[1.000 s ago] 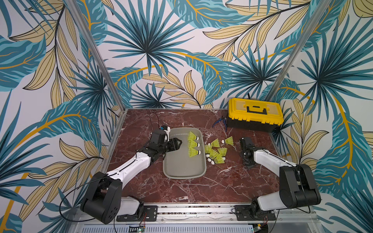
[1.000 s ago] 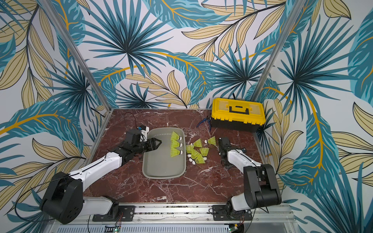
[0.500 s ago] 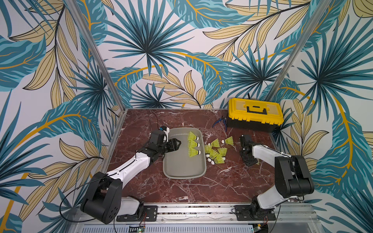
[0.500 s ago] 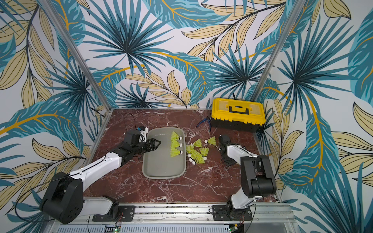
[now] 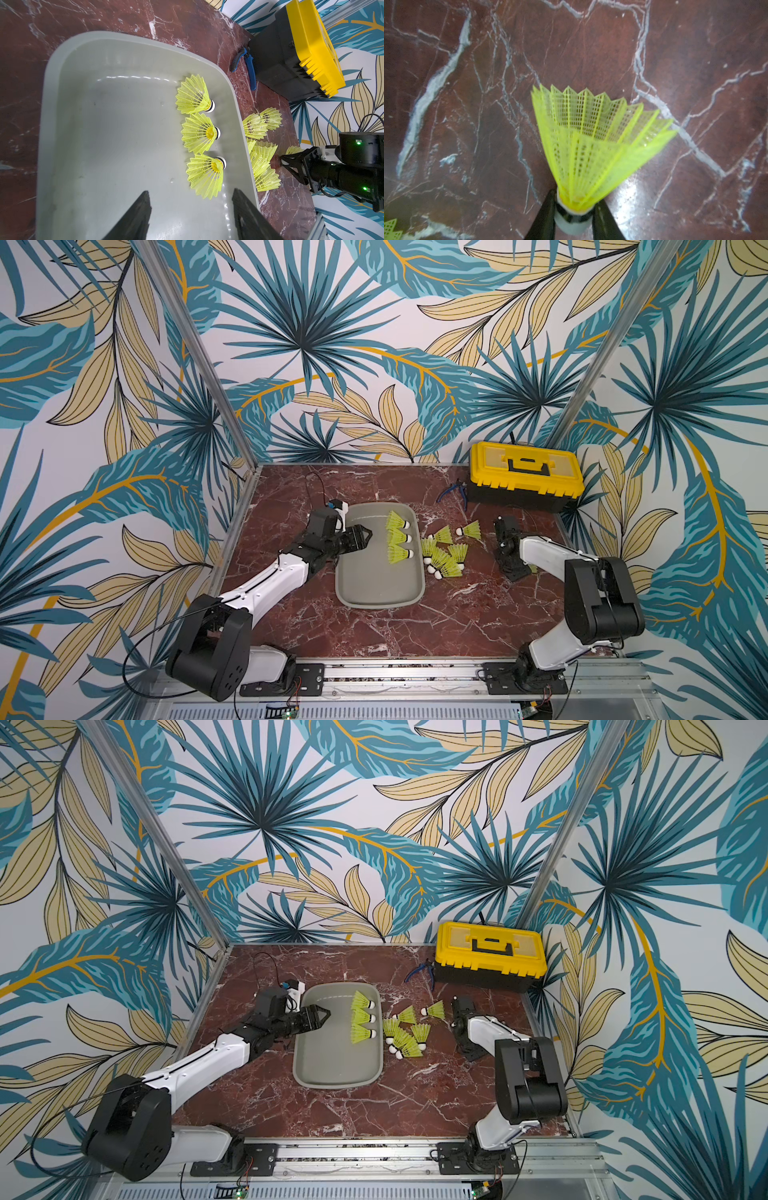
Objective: Put the shuttlecocks into the storage box
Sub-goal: Pick up the shuttlecock at the center of the board.
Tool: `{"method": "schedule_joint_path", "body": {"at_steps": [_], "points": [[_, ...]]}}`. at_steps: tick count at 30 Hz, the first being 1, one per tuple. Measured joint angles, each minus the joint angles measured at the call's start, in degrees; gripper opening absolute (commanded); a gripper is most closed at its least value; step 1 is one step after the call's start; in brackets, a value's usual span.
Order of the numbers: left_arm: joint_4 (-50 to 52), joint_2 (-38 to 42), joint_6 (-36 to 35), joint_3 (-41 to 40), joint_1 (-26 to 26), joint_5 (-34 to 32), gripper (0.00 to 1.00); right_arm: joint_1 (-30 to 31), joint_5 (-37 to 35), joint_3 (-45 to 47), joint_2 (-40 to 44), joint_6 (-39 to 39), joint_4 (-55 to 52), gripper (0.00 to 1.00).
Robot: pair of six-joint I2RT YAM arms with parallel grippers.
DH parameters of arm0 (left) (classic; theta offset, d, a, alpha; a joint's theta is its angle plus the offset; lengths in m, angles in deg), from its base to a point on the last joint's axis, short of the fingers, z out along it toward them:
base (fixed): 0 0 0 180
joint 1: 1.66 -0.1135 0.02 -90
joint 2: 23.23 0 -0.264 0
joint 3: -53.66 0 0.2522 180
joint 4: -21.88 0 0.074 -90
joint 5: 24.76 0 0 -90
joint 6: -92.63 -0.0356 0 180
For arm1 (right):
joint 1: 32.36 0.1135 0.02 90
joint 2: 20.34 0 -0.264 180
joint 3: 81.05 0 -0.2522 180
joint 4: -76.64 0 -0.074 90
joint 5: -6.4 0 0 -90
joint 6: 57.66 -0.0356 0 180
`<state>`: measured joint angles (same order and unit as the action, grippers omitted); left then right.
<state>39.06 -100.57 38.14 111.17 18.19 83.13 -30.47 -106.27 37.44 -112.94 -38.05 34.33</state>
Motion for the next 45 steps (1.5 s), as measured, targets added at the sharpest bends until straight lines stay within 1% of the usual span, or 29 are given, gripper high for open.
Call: {"method": "schedule_joint_path", "body": {"at_steps": [5,8,11,17,20,24,30,38,45], "points": [[0.0,0.0,0.02,0.0,-0.09,0.37,0.65,0.0,0.0,0.44,0.28,1.51,0.66,0.17],[0.0,0.0,0.02,0.0,-0.09,0.57,0.65,0.0,0.0,0.72,0.44,2.75,1.31,0.15],[0.0,0.0,0.02,0.0,-0.09,0.66,0.65,-0.04,0.17,0.92,0.52,4.55,1.9,0.13],[0.04,0.15,0.02,0.0,-0.09,0.94,0.65,-0.26,1.16,1.46,0.92,8.87,3.63,0.07],[0.09,0.52,0.02,0.0,-0.09,1.03,0.65,-0.35,1.88,2.47,1.86,11.06,5.07,0.06],[0.15,0.79,0.02,0.0,-0.09,1.03,0.65,-0.35,3.32,3.8,3.28,14.95,6.58,0.03],[0.52,1.01,0.0,0.0,-0.09,1.09,0.65,-0.35,6.64,4.83,5.33,22.84,7.67,0.02],[1.46,1.38,-0.17,0.0,-0.09,1.46,0.65,-0.31,11.37,6.91,12.85,33.07,10.12,0.0],[3.39,1.6,-2.08,0.11,-0.09,2.47,0.65,0.15,19.28,8.63,20.79,41.46,12.81,0.01]]}}
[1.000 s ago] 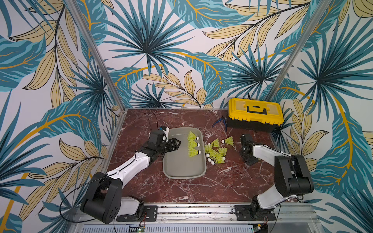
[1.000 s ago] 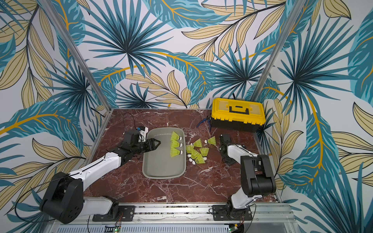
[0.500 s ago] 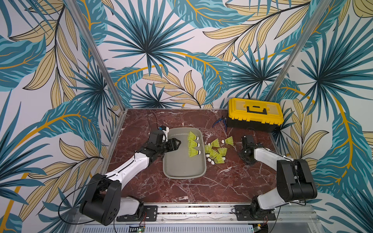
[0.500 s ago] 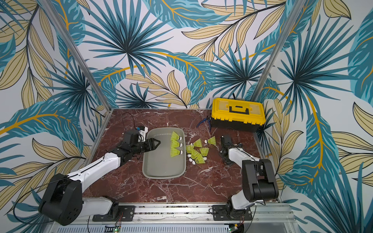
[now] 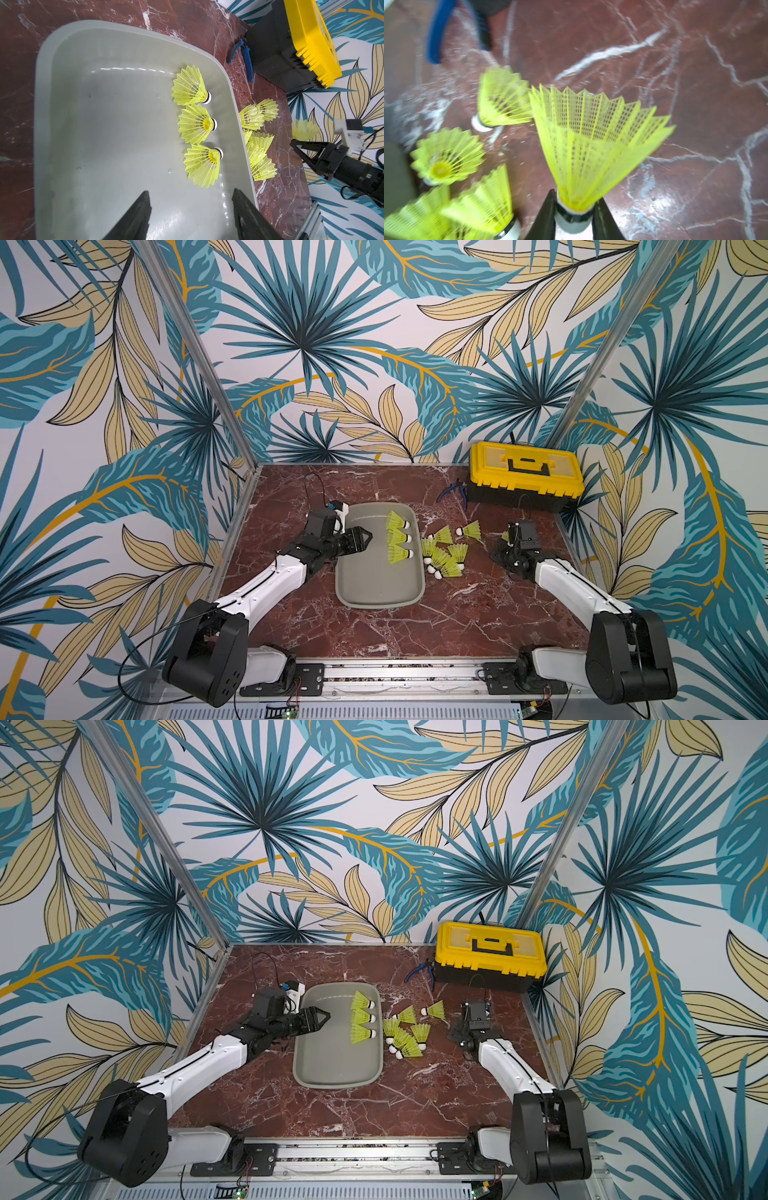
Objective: Put the shuttlecocks into the storage box
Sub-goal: Pick up the shuttlecock at the center of the board, then place the shuttlecock in the storage box.
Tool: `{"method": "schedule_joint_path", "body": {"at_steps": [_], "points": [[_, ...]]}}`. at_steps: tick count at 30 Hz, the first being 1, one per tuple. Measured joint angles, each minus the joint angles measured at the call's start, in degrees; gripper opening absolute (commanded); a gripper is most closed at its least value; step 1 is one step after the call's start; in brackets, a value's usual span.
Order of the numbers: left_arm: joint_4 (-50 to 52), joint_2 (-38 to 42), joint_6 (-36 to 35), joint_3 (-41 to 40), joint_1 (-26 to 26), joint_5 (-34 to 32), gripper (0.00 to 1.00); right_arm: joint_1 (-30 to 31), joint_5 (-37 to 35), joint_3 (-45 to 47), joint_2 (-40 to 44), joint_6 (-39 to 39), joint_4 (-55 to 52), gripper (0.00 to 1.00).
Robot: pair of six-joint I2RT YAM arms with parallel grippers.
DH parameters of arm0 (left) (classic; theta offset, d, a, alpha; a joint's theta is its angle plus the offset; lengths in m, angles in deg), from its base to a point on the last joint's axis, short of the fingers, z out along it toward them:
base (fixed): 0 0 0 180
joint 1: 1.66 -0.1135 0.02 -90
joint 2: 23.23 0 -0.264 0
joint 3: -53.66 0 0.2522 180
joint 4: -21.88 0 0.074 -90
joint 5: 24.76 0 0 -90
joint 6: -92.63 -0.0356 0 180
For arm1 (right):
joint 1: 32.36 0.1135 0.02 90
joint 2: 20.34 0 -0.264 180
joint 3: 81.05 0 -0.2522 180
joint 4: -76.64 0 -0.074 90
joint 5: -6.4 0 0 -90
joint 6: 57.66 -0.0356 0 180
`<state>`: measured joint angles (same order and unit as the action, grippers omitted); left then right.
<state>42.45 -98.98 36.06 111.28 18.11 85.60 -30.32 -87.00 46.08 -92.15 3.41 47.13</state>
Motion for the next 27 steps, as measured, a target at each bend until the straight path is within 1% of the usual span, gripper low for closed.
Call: {"method": "schedule_joint_path", "body": {"at_steps": [4,7,13,20,27], "points": [[1.79,0.0,-2.4,0.7,0.0,1.95,0.65,0.61,7.1,1.14,3.69,4.66,4.42,0.01],[3.28,0.0,-4.52,2.51,0.0,4.09,0.65,1.49,13.2,4.26,6.73,7.78,9.88,0.01],[6.86,-0.09,-9.6,9.42,0.37,8.44,0.65,3.69,22.4,5.55,7.85,14.75,13.7,0.0],[12.85,-2.23,-15.96,17.64,1.84,13.57,0.65,10.38,27.69,3.06,6.71,24.06,12.28,0.0],[17.57,-4.96,-22.08,23.17,4.79,16.76,0.65,17.66,30.36,-2.43,0.52,30.56,8.85,0.0]]}}
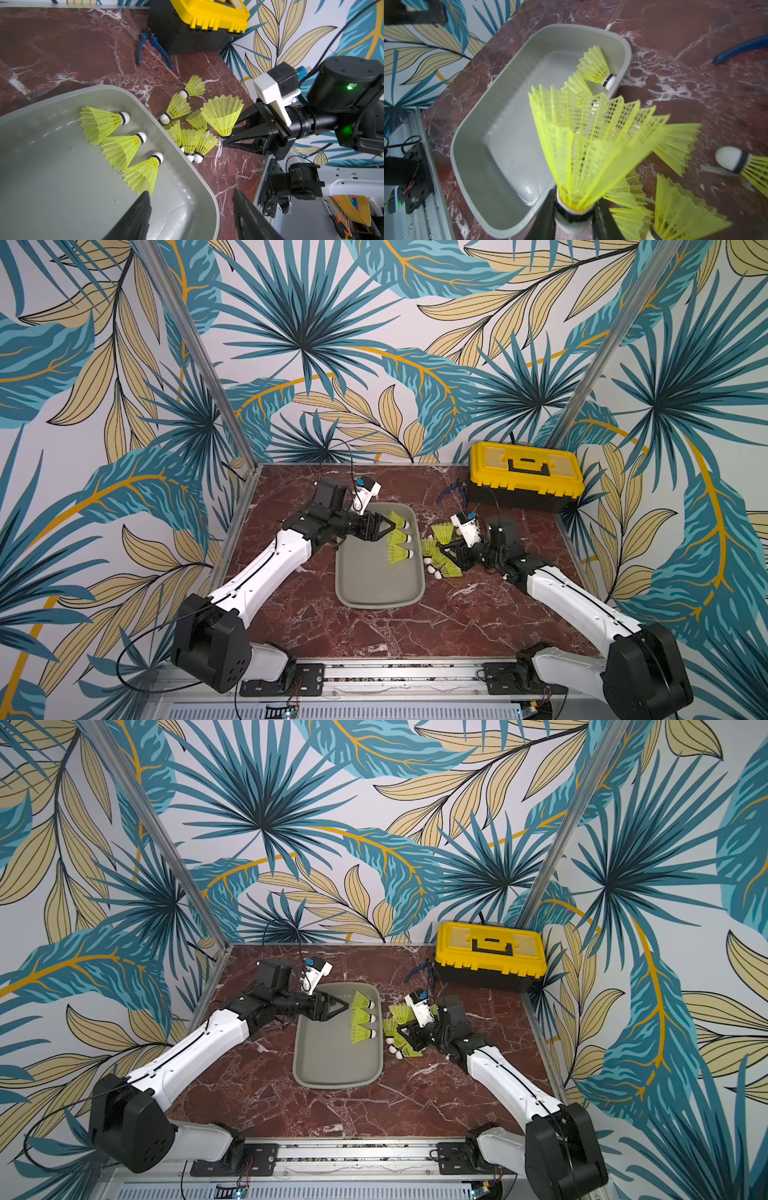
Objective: Put the shuttlecocks into the storage box
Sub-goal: Place the shuttlecock in the storage box.
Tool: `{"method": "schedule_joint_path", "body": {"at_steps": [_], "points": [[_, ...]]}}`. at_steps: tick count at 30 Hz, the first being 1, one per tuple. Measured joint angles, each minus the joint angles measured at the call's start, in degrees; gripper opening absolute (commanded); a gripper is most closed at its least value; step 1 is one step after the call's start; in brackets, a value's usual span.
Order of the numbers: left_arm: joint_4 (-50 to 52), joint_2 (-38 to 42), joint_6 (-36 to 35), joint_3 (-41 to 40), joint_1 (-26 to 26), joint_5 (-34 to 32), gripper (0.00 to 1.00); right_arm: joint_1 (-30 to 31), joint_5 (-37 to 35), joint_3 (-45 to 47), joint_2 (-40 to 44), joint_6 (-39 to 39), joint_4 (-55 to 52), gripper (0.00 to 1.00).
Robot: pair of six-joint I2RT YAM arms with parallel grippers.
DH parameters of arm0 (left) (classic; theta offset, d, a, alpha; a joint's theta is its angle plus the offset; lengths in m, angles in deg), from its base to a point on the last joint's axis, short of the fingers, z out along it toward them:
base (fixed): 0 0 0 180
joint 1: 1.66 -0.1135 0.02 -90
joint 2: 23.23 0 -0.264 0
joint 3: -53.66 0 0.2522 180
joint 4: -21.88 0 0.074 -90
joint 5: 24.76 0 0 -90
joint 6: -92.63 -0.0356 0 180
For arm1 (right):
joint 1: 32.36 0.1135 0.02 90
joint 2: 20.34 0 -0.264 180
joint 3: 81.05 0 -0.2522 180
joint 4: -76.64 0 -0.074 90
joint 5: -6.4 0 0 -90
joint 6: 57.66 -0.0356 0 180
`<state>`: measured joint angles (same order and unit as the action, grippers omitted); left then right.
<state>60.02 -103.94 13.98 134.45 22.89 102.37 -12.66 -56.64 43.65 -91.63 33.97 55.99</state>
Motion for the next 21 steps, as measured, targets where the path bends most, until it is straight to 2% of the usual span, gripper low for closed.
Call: {"method": "schedule_joint_path", "body": {"at_steps": [9,21], "points": [[8.7,-2.84,-9.27,7.02,2.14,5.09,0.65,6.34,4.39,-6.69,-7.41,5.07,-5.33,0.0],[17.75,-6.8,-16.52,9.31,2.43,7.19,0.61,9.94,10.49,-11.89,-11.3,7.87,-9.38,0.0]]}}
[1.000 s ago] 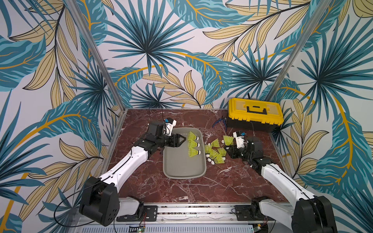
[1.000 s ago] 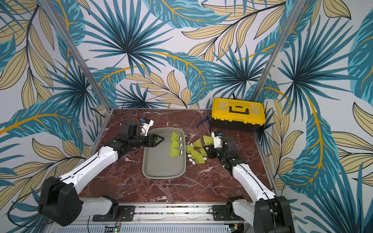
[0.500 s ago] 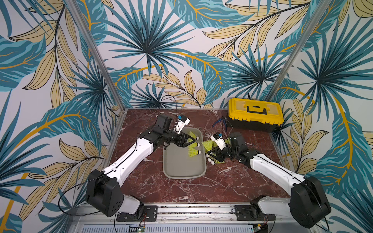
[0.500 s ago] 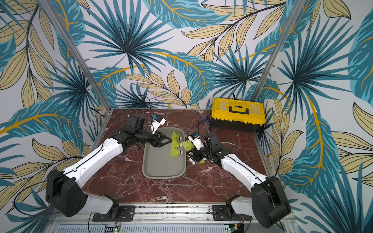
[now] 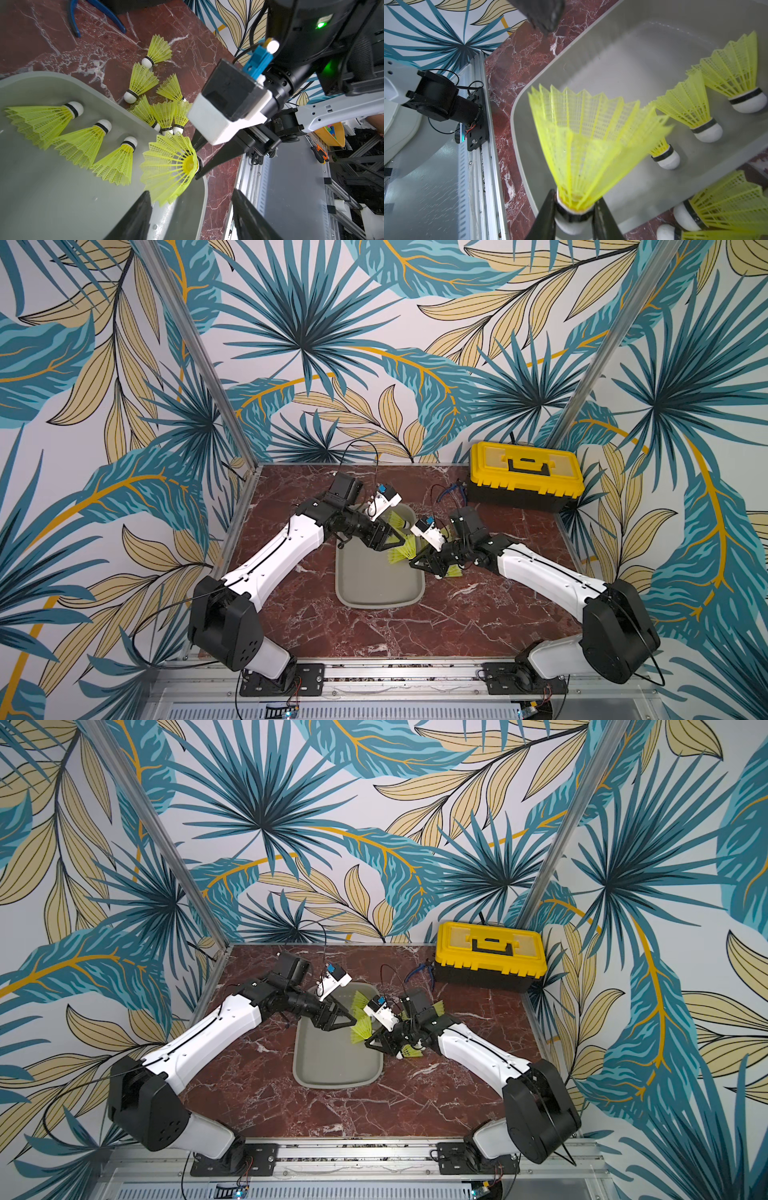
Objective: Put the shuttlecocks into the storage box
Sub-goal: Place the shuttlecock in the storage box.
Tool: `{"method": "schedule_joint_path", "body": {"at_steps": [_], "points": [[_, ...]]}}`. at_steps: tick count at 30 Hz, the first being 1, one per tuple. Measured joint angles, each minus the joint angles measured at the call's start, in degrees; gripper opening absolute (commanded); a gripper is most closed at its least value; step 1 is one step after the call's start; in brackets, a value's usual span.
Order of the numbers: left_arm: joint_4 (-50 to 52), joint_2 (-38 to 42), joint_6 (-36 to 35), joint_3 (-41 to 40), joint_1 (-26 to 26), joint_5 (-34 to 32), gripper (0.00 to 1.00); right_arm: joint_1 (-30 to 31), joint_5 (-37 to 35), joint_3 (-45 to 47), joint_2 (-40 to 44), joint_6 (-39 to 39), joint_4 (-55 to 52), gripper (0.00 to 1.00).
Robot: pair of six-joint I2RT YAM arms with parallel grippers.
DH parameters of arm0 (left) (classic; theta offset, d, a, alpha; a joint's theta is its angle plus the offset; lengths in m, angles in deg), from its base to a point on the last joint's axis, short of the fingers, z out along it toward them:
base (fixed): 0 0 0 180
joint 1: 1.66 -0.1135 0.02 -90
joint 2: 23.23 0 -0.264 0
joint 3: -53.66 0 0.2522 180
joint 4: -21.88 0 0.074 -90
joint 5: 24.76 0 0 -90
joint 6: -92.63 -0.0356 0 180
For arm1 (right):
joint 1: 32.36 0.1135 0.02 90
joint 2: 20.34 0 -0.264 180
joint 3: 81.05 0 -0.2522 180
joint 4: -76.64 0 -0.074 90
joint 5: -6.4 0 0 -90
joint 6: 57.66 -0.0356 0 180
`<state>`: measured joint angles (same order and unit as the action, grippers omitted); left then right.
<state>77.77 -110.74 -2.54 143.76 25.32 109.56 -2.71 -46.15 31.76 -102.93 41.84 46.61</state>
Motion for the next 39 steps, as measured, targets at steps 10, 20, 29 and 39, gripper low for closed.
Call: {"method": "schedule_joint_path", "body": {"at_steps": [10,20,29,39], "points": [[2.84,-1.53,-2.01,0.72,0.0,1.86,0.43,1.27,2.08,-2.14,-1.29,1.29,-2.47,0.0],[4.61,-3.78,-3.02,0.81,0.61,4.63,0.3,1.27,2.05,-2.4,-1.77,1.42,-3.19,0.0],[3.89,-4.11,-1.51,0.81,0.74,4.48,0.0,1.44,-0.2,-1.64,-1.31,1.2,-1.42,0.35],[-16.06,2.19,21.07,-9.25,0.74,-7.74,0.0,1.53,-19.37,10.95,11.82,-2.49,13.29,0.6]]}}
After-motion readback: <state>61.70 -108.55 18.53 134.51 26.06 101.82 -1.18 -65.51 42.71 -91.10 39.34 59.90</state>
